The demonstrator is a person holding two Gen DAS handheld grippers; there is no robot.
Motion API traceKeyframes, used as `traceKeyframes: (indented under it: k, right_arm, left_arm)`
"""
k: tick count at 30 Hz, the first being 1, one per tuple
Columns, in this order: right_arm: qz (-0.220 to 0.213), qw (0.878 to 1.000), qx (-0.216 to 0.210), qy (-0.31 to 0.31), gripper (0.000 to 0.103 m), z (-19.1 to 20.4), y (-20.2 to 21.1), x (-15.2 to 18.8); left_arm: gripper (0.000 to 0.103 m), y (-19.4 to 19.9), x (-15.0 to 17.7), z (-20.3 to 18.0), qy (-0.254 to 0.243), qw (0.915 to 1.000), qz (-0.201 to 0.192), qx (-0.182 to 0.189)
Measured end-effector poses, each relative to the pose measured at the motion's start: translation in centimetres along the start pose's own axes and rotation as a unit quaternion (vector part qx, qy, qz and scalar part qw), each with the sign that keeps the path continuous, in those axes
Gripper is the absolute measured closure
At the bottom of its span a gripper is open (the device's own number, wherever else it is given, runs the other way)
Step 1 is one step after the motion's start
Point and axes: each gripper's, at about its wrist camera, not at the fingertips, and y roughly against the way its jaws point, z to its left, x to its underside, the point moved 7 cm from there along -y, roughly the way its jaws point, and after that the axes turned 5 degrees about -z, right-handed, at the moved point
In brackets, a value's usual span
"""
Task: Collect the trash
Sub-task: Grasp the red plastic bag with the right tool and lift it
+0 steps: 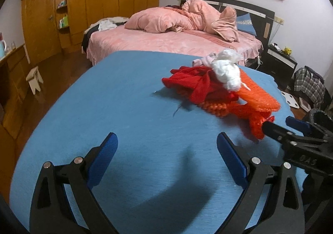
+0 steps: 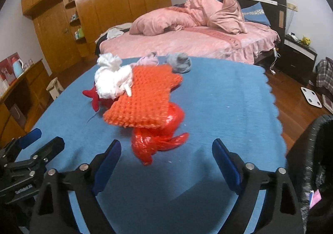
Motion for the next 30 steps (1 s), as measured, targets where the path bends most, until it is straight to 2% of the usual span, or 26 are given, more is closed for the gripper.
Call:
traceKeyframes:
  k: [3, 4, 6, 7, 8, 10, 13, 17, 23, 30]
  right_arm:
    - [0.018, 1.0, 0.002, -0.005, 0.027, 0.2, -1.2, 0.2]
    - [0.023, 1.0, 0.002, -0.006, 0.033, 0.2, -1.5, 0.2]
    - [0.045, 0.999, -0.002, -0.002, 0.046, 0.3, -2.3, 0.6]
    - [0.048, 0.999, -0.001, 0.0, 0.055, 0.4, -2.4, 0.7]
    - [0.045, 0.999, -0.01, 0.001, 0.07, 0.5, -2.3, 0.7]
    - [0.045, 0.999, -0.027, 0.001, 0.083, 0.8, -2.1, 0.9]
    - [0.041, 0.998, -0.036, 0.003, 0.087, 0.9, -1.3, 1.1]
    - [0.029, 0.999, -0.029, 0.012, 0.087, 0.2, 0.7, 1.6]
    - [0.028, 1.0, -0.006, 0.0, 0.087, -2.8, 2.4, 2.4]
    - [0.012, 1.0, 0.011, -0.019, 0.087, -4.7, 3.4, 1.1]
  left_arm:
    - [0.01, -0.3, 0.2, 0.5, 0.01, 0.9999, 0.008, -0.004]
    - [0.01, -0.4, 0.2, 0.4, 0.01, 0.9999, 0.009, -0.005]
    - [0.01, -0.4, 0.3, 0.4, 0.007, 0.9999, 0.009, -0.006]
    - [0.01, -0.4, 0.3, 0.3, 0.003, 0.9999, 0.009, -0.006]
    - [0.01, -0.4, 0.3, 0.2, 0.0, 0.9999, 0.009, -0.007]
    - [0.01, -0.4, 0.4, 0.1, -0.002, 0.9999, 0.009, -0.008]
    - [0.01, -0.4, 0.4, 0.0, -0.001, 0.9999, 0.008, -0.009]
    - [0.01, -0.5, 0.4, 0.0, -0.001, 0.9999, 0.009, -0.012]
    - [0.01, -0.5, 0.4, -0.4, -0.013, 0.9998, 0.008, -0.016]
    - [0.01, -0.2, -0.3, -1.9, -0.013, 0.9999, -0.003, 0.003]
